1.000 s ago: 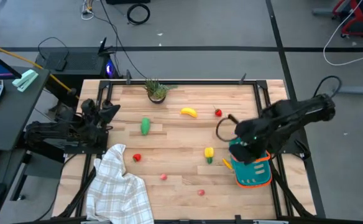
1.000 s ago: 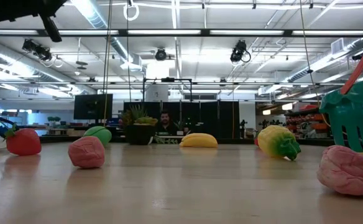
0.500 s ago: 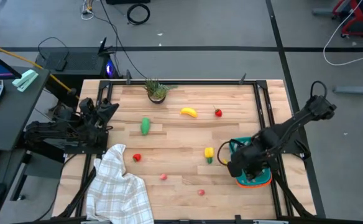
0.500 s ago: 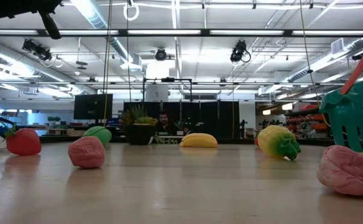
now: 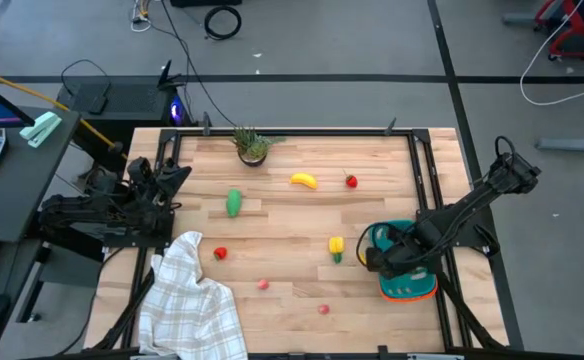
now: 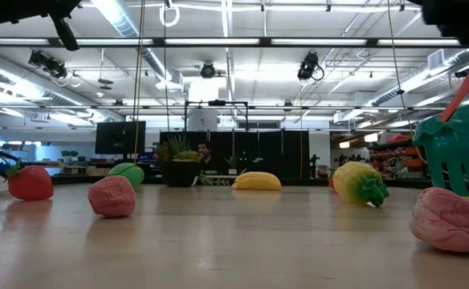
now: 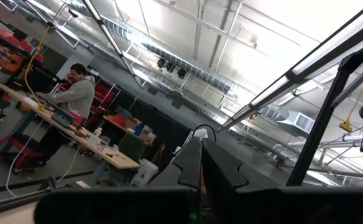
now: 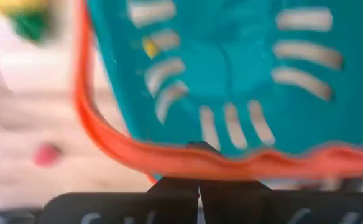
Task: Pick and placing Produce into tupperware
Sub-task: Prepare the blue basket, then put the yellow corn into the blue basket
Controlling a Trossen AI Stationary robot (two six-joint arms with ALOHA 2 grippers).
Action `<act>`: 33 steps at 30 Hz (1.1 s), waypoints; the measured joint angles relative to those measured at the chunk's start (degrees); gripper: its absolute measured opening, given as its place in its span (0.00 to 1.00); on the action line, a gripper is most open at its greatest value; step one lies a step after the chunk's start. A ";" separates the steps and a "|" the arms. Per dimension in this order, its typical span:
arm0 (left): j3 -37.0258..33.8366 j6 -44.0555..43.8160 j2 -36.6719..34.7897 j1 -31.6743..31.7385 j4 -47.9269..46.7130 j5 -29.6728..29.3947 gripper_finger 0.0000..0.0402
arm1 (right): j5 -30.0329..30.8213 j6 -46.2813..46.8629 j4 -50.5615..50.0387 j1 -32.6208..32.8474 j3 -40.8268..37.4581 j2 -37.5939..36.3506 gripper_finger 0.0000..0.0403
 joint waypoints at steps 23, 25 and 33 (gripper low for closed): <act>0.08 -0.05 -0.02 0.00 4.19 -0.02 0.04 | 28.89 -8.83 -24.81 -9.73 4.17 -7.55 0.01; 0.08 -0.07 -0.01 0.00 5.30 -0.04 0.06 | 29.54 -12.06 -25.03 -13.15 3.14 -8.23 0.01; 0.08 -1.33 -0.02 0.00 5.94 -0.04 0.02 | 30.91 -30.80 -21.06 -21.38 7.80 -11.04 0.02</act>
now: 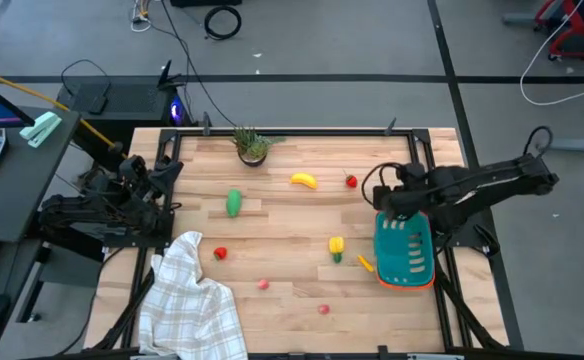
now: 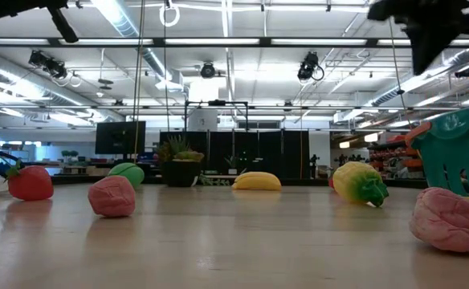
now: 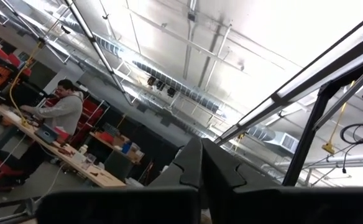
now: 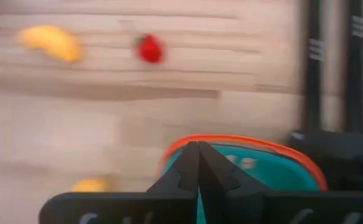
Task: Pick and placing Produce into tupperware
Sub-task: Put the yellow corn into the blue basket
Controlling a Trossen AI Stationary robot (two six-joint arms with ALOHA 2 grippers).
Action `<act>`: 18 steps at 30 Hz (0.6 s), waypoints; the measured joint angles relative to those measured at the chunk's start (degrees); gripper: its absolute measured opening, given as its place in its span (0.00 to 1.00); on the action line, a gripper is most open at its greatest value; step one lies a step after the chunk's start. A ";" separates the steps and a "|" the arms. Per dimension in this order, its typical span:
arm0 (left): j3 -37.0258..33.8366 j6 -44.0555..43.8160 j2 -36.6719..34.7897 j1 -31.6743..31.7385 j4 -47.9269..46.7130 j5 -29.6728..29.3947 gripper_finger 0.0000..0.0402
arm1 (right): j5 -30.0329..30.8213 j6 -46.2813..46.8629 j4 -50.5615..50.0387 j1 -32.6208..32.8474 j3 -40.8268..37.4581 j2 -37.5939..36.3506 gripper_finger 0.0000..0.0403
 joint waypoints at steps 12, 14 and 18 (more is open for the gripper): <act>11.41 -1.20 9.93 0.00 -17.87 -0.78 0.07 | -0.92 -30.56 6.07 -0.09 20.87 -1.44 0.02; 16.14 1.06 13.61 0.00 -24.78 -0.16 0.08 | -1.85 -33.76 5.98 -0.35 21.90 -1.39 0.04; 26.38 7.52 21.34 -0.01 -38.38 0.24 0.13 | -9.08 -33.49 6.79 -3.06 21.63 -1.32 0.13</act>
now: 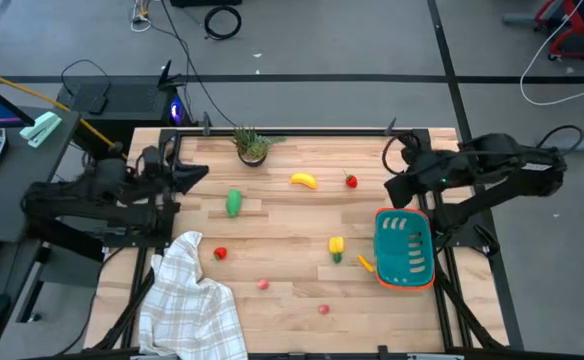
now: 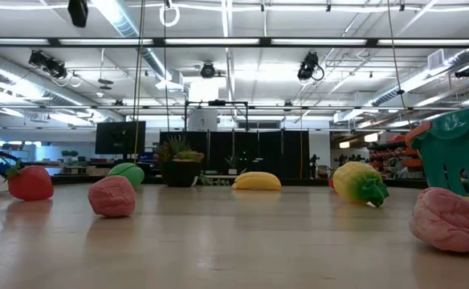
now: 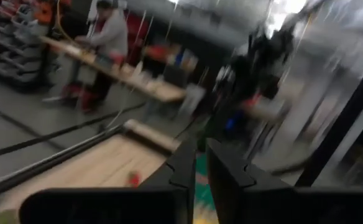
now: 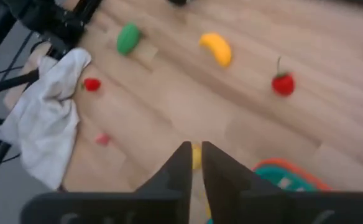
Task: Pick and placing Produce into tupperware
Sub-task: Put the yellow corn into the blue basket
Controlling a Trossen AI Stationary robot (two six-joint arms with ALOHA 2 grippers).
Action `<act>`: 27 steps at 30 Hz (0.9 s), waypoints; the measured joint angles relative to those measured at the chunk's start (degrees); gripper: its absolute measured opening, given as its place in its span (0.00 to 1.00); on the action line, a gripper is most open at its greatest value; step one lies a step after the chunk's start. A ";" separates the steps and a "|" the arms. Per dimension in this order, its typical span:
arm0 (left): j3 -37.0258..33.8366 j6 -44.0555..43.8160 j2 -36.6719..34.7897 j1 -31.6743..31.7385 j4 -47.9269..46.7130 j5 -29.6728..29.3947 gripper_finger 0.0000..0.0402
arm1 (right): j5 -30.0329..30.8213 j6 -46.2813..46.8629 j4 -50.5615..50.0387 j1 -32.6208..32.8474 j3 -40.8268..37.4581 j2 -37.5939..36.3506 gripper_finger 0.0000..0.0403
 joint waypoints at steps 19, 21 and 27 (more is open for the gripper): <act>24.83 10.92 17.14 0.16 -12.88 0.00 0.39 | -33.37 -25.91 7.61 -0.76 -1.22 29.90 0.41; 24.99 10.92 17.34 0.16 -12.85 0.00 0.39 | -37.02 -28.82 7.54 0.08 -1.22 34.44 0.41; 24.99 10.29 17.38 0.16 -13.99 0.00 0.36 | -38.48 -36.33 3.05 1.10 -1.22 44.86 0.40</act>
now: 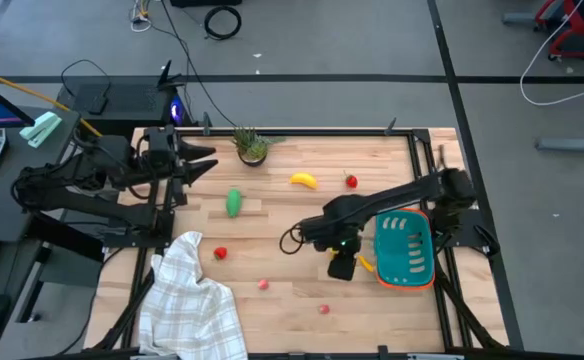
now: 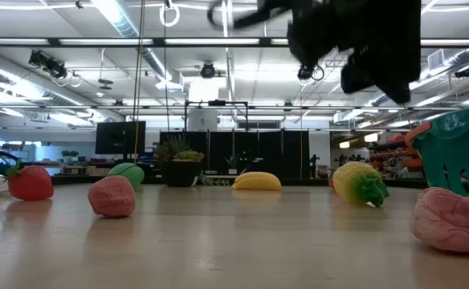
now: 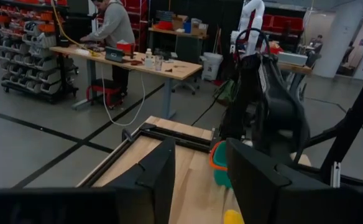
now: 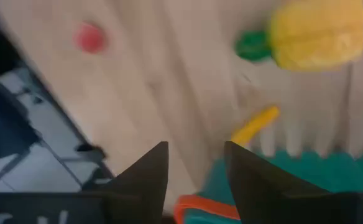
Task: Pick and placing Produce into tupperware
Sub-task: Put the yellow corn into the blue basket
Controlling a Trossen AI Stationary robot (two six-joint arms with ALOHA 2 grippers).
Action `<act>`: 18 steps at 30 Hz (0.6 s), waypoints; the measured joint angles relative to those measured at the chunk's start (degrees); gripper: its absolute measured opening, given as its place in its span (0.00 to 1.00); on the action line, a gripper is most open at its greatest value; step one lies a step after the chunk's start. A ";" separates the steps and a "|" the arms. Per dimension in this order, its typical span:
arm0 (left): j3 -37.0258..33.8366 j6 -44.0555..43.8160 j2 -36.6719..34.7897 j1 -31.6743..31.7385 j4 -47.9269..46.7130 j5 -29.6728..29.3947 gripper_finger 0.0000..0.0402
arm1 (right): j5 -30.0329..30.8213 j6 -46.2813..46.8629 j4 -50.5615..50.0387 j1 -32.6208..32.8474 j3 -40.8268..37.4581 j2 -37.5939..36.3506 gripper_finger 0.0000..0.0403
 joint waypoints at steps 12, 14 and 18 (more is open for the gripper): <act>-0.02 0.01 0.66 -0.20 -0.28 0.00 0.35 | 0.98 0.30 -3.21 -0.40 0.02 8.32 0.40; -0.02 0.00 0.70 -0.20 -0.29 0.00 0.35 | 1.31 0.29 -3.87 -0.32 0.02 9.23 0.40; -0.02 0.04 1.27 -0.20 -0.30 0.00 0.34 | 1.46 0.38 -5.98 -0.32 0.02 11.02 0.40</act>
